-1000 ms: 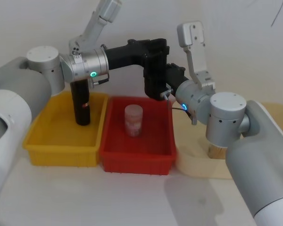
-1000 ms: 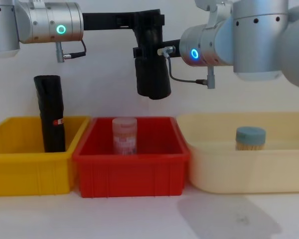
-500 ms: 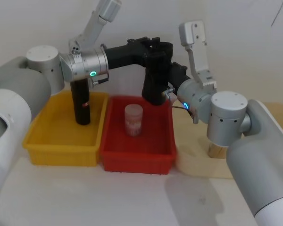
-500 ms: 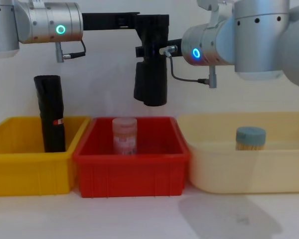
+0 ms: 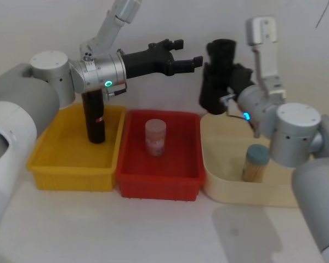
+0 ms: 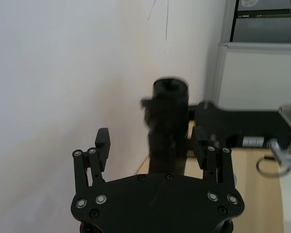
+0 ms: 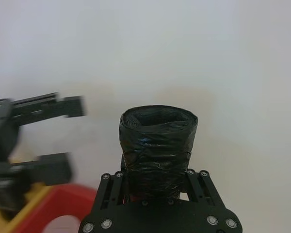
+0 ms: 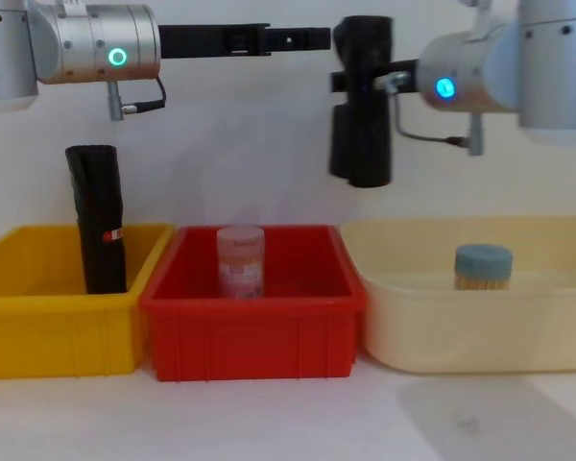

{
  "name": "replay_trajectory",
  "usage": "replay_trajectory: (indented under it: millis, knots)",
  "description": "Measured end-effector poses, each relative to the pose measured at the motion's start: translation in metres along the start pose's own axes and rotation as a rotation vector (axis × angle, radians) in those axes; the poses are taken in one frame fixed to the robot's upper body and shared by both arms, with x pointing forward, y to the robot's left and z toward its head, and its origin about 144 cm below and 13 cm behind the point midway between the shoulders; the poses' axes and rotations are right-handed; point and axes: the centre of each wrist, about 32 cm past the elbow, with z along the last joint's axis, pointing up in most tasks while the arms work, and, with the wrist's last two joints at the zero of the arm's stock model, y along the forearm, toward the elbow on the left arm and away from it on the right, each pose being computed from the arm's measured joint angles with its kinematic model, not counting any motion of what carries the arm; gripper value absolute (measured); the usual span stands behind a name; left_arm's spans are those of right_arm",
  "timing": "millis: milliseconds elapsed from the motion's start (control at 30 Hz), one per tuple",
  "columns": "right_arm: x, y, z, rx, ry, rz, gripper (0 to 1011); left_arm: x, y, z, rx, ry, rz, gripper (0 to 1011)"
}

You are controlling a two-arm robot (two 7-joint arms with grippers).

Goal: Pick up the garbage bag with the one hand and transfer it to the other hand.

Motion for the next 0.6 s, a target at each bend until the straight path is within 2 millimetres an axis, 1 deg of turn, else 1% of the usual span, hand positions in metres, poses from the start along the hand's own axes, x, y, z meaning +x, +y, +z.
replay_trajectory:
  millis: [33, 100, 300, 333, 400, 500, 600]
  knots:
    - [0.007, -0.004, 0.001, 0.007, 0.0, -0.02, 533, 0.0, 0.0, 0.0, 0.0, 0.0, 0.0, 1001]
    - [0.014, -0.007, 0.002, 0.013, 0.0, -0.037, 533, 0.0, 0.0, 0.0, 0.0, 0.0, 0.0, 1001]
    - [0.042, -0.023, 0.006, 0.033, -0.004, -0.11, 533, 0.0, 0.0, 0.0, 0.0, 0.0, 0.0, 1001]
    - [0.051, -0.03, 0.007, 0.038, -0.005, -0.128, 533, 0.0, 0.0, 0.0, 0.0, 0.0, 0.0, 1001]
    - [0.059, -0.036, 0.008, 0.04, -0.005, -0.143, 533, 0.0, 0.0, 0.0, 0.0, 0.0, 0.0, 1001]
    - [0.077, -0.054, 0.012, 0.048, -0.004, -0.169, 533, 0.0, 0.0, 0.0, 0.0, 0.0, 0.0, 1001]
    - [0.086, -0.063, 0.015, 0.052, -0.004, -0.177, 533, 0.0, 0.0, 0.0, 0.0, 0.0, 0.0, 1001]
